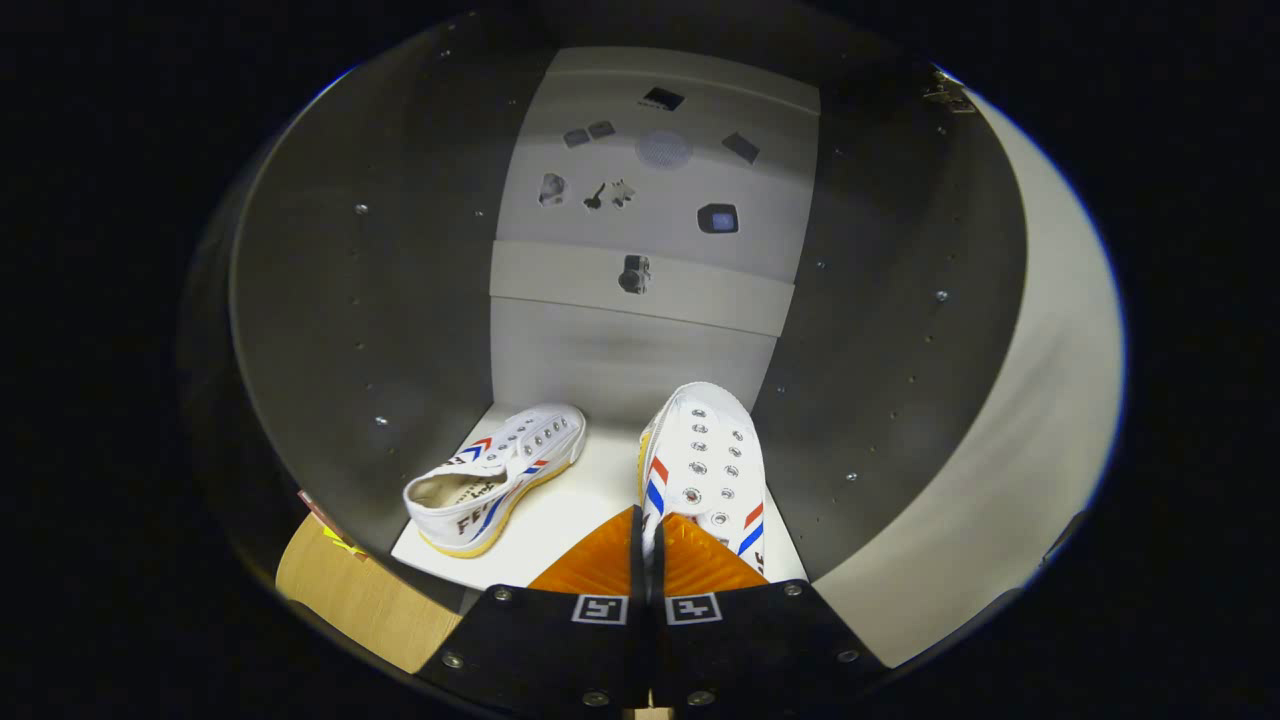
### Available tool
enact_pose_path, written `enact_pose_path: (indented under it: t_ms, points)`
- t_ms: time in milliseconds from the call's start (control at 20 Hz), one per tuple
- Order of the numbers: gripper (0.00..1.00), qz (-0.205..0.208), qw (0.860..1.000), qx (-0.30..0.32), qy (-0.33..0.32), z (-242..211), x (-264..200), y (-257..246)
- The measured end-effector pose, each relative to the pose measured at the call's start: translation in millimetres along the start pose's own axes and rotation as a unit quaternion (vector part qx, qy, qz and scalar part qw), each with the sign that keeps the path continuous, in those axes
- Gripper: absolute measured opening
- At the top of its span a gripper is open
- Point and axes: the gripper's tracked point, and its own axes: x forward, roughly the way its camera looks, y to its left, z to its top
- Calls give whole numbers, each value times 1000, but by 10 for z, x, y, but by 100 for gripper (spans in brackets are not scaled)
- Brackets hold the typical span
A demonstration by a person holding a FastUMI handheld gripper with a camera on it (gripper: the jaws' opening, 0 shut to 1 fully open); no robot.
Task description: Open the shoe cabinet door, grab the shoes and put them into the shoe cabinet, then close the shoe cabinet door.
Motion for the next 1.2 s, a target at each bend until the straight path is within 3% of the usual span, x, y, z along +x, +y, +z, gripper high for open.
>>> enact_pose_path:
  t_ms: [400,600,900,1050,1200]
  points:
    - [0,5,1000,2,15,-80,710,-42]
    - [2,9,1000,5,20,-121,839,-37]
    - [13,8,1000,-4,6,-87,812,-10]
    - [37,-5,1000,-7,-25,114,664,-64]
    - [56,7,999,11,-37,215,465,-13]
